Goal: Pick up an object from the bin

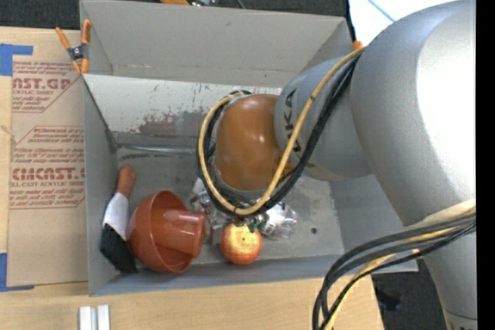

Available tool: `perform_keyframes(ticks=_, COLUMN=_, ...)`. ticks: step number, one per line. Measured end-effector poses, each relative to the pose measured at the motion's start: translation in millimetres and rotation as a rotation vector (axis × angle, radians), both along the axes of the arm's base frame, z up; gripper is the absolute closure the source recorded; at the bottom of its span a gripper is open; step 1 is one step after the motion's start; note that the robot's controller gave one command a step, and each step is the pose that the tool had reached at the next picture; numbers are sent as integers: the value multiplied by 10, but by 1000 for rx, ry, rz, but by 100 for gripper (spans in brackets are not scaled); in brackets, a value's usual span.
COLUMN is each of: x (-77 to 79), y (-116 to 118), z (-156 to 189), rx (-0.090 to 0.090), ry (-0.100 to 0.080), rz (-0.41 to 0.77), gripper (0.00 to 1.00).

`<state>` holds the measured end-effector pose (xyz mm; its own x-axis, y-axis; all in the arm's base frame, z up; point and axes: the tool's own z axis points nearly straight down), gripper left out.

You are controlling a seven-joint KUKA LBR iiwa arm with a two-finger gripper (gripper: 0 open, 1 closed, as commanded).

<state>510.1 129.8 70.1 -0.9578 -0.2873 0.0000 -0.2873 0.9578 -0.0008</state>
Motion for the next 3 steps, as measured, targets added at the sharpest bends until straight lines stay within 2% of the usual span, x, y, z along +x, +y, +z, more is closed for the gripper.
perform_keyframes(ticks=1, x=49, y=-64, z=-1, rx=3, ry=1, rz=-28, gripper=100)
perform_keyframes(ticks=2, x=96, y=20, z=519, rx=4, ry=-4, rz=144, gripper=100)
perform_keyframes(ticks=3, x=199, y=33, z=988, rx=0, ry=4, rz=-5, gripper=100)
